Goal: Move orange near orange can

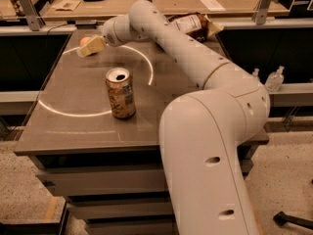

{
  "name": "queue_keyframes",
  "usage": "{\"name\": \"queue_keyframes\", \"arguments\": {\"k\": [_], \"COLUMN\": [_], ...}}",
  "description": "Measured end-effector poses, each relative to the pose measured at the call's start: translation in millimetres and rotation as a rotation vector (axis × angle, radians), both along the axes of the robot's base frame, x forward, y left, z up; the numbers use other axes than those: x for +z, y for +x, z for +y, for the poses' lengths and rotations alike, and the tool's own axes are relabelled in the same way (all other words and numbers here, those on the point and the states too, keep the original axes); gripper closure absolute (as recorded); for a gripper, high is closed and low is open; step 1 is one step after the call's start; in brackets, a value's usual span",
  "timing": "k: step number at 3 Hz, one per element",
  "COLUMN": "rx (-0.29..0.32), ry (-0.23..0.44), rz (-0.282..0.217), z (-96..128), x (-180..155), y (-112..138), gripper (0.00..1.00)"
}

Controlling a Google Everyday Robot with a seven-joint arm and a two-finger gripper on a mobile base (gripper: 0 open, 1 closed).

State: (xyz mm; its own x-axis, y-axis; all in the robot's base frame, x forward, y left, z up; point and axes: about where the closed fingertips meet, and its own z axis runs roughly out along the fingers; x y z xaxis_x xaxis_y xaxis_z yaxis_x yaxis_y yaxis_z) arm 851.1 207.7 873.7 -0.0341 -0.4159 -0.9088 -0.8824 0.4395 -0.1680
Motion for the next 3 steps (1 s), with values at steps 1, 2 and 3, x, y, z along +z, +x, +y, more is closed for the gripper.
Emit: {"name": "queue_keyframes", "arguments": {"k": [1, 2, 3], "rx": [0.042, 0.064, 0.060], "ry": [-0.013, -0.025, -0.045], "rz": [0.008, 0.015, 0.037], "z": [16, 25, 25], "x": [-5, -8, -15], "y": [-1, 2, 7], "gripper": [0.00, 0.00, 0.05]}}
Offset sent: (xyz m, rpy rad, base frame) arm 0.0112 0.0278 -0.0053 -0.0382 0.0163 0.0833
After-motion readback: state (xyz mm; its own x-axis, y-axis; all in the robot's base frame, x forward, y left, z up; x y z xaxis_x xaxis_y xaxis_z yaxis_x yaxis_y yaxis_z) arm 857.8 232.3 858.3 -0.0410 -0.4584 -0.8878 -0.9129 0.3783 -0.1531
